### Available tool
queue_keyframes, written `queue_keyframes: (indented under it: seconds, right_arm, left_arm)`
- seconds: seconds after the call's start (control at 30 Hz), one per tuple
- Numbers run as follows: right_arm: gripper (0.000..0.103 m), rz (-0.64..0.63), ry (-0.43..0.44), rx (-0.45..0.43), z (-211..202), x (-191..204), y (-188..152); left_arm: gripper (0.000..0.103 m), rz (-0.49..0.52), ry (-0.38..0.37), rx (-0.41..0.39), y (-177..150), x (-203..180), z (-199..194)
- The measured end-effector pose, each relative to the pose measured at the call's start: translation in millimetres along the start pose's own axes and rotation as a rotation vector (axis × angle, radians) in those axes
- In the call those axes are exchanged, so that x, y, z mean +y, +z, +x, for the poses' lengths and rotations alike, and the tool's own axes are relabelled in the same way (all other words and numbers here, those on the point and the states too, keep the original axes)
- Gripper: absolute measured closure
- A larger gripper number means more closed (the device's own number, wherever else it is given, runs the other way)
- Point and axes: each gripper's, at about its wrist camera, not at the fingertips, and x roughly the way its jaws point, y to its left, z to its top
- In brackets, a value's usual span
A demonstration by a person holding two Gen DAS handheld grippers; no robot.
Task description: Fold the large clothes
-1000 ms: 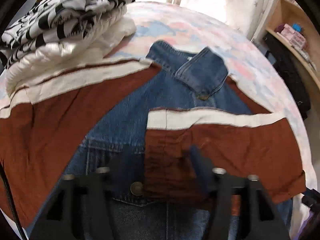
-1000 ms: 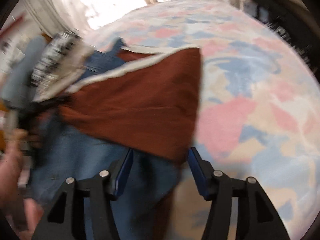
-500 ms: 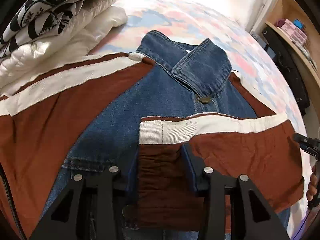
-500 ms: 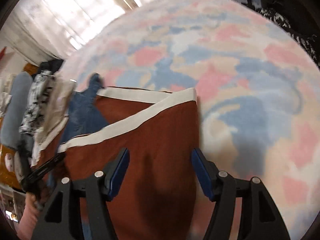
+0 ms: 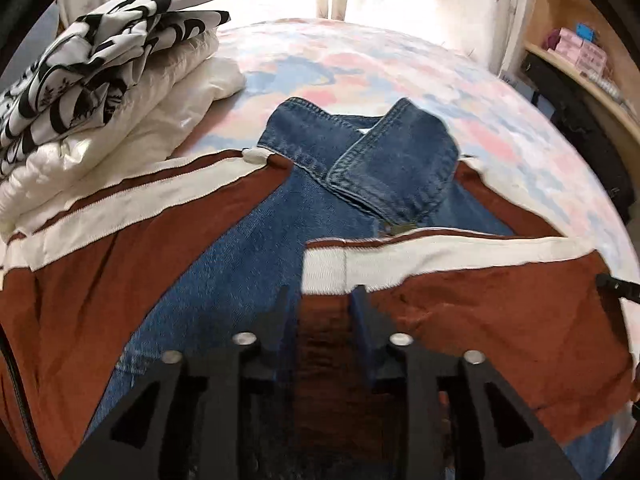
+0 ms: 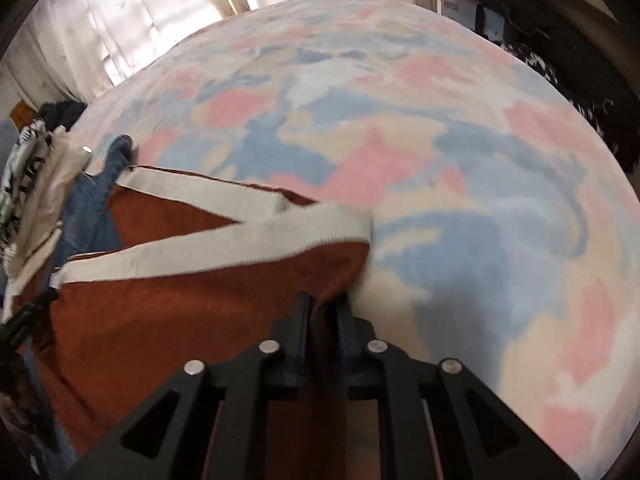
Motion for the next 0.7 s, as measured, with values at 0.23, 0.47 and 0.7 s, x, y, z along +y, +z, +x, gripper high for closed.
queue_keyframes:
  seconds: [0.23, 0.47, 0.7]
  right_arm:
    - [0.052, 0.099, 0.160, 0.006, -64, -18, -51]
    - [0.061, 0.097, 0.169, 0.117, -47, -3, -94]
    - [0.093, -0.076, 0.004, 0.047, -46, 14, -116]
  left_arm:
    - [0.043, -0.001, -0.043, 0.000, -12, 16, -33]
    - [0.080, -0.073, -0.037, 0.091, -26, 15, -10]
    - [0.092, 0.005, 0.083, 0.011, -46, 11, -31]
